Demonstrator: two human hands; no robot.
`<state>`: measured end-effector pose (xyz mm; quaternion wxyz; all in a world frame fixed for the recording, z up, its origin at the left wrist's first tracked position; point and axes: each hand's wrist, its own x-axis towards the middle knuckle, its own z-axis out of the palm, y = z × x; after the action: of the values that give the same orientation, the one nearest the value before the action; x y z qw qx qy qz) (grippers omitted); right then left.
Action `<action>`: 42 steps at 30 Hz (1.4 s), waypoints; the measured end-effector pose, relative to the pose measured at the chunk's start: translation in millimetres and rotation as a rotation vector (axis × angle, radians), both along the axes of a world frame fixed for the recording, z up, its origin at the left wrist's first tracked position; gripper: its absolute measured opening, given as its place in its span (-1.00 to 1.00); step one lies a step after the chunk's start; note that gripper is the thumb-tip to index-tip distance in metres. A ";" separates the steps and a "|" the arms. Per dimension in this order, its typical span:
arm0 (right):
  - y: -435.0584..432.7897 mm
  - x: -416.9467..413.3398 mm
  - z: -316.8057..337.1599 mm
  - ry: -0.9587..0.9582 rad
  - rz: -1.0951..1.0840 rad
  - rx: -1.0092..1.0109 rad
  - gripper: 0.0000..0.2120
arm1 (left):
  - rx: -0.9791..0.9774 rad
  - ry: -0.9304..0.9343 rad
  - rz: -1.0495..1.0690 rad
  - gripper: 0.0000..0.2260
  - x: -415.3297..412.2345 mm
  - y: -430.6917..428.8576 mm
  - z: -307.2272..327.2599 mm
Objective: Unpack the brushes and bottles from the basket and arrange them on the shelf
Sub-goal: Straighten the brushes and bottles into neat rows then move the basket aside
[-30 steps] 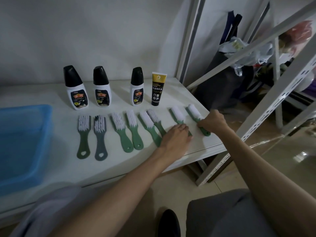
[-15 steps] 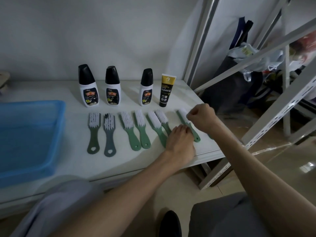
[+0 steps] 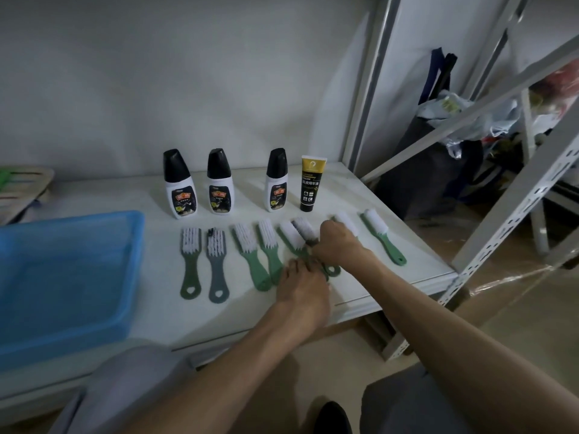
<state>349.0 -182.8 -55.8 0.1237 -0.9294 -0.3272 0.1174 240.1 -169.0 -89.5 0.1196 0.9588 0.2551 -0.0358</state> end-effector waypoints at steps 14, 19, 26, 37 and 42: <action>-7.7 5.2 3.4 -0.020 -0.114 -0.020 -0.70 | 0.098 -0.212 0.011 -0.69 8.0 -12.4 4.2; -9.1 8.1 1.1 -0.030 -0.136 -0.003 -0.64 | -0.031 -0.230 -0.032 -0.77 5.1 -7.2 12.3; -10.5 6.6 2.8 -0.040 -0.134 -0.005 -0.67 | -0.042 -0.233 -0.060 -0.75 0.6 -7.5 13.0; 1.6 -11.5 19.6 -0.164 -0.090 -0.018 -0.84 | -0.078 -0.269 -0.046 -0.79 -10.9 1.8 21.9; 25.8 -39.6 26.3 -0.017 0.020 0.129 -0.89 | -0.014 -0.321 0.100 -0.85 -37.2 35.3 20.9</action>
<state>309.3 -157.0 -29.6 0.1793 -0.9172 -0.3444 0.0897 202.9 -133.8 -68.6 0.1672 0.9375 0.2798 0.1221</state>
